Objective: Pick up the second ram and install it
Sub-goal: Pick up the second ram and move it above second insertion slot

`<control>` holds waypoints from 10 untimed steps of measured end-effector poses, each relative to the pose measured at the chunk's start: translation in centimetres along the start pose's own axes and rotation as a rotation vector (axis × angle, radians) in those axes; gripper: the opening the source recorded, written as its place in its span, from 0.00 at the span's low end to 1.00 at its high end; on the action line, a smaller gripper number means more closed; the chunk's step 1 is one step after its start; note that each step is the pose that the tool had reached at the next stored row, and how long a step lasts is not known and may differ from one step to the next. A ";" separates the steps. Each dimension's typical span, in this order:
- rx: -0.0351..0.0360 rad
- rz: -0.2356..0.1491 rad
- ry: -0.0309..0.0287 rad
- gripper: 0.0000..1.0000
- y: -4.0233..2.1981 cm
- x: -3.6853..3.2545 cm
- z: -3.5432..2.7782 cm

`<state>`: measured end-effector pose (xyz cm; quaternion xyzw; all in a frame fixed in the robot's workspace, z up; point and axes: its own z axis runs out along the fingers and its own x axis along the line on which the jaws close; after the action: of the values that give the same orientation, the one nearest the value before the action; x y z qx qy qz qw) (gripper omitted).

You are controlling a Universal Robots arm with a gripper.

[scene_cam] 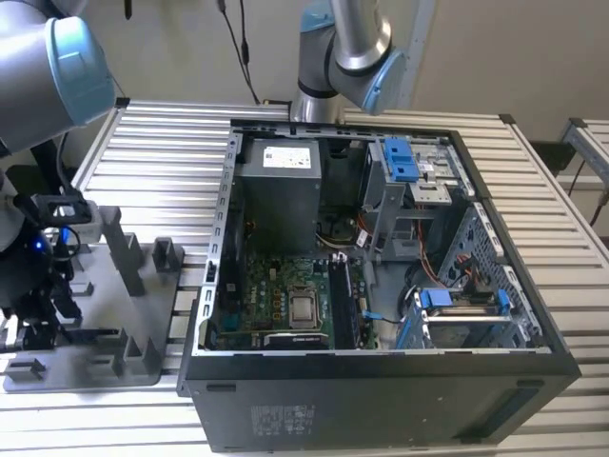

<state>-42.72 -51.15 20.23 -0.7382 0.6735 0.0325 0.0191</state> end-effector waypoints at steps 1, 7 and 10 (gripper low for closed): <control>0.0000 0.000 0.0000 0.42 0.00 0.01 0.10; -0.0002 0.000 0.0001 0.42 0.03 0.02 0.27; 0.0000 0.000 0.0000 0.42 0.02 0.02 0.28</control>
<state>-42.75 -51.15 19.94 -0.7382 0.6735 0.0325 0.0192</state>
